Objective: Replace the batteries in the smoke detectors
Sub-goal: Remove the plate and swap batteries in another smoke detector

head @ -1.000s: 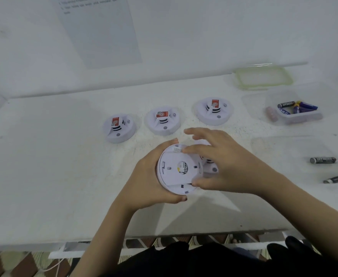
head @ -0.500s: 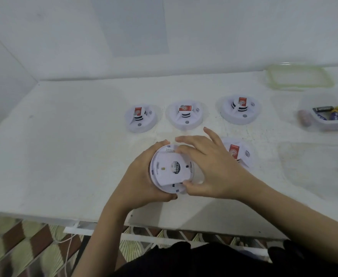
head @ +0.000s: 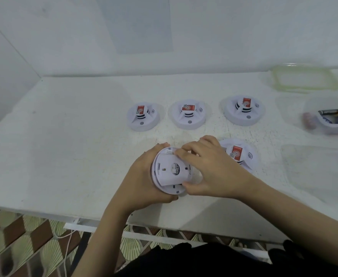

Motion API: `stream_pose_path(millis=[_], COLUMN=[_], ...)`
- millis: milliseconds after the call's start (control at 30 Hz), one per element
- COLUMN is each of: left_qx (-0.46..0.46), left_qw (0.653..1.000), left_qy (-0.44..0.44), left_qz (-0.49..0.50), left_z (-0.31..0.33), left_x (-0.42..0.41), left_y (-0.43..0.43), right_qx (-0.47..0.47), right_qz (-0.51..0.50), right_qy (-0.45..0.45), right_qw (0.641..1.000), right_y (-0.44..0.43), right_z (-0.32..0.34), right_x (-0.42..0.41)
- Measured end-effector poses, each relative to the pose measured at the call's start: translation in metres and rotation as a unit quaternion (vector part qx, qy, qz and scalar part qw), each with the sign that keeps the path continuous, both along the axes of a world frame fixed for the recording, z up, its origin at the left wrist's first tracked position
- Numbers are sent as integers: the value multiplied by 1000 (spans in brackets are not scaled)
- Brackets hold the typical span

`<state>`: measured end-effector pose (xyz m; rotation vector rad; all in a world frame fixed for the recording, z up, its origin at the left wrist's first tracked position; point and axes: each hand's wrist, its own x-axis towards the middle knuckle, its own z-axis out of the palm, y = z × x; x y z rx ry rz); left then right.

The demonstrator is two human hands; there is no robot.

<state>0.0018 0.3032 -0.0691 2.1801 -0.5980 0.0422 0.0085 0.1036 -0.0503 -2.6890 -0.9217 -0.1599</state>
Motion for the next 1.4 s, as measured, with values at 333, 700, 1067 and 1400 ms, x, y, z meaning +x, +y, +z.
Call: stream_pose_path(millis=[333, 700, 1067, 1400], left_qx=[-20, -62, -94, -98], left_qw=[998, 992, 994, 995], left_qy=[26, 30, -14, -14], left_qz=[53, 109, 45, 1], left_z=[-1, 5, 31, 37], left_x=[3, 17, 17, 24], left_y=[6, 31, -25, -70], right_qx=[0, -122, 279, 374], right_qz=[-17, -19, -90, -162], right_qy=[-17, 67, 156, 68], right_qw=[1000, 990, 943, 910], right_y=[-10, -23, -31, -56], right_z=[-3, -2, 19, 16], right_x=[0, -8, -10, -23])
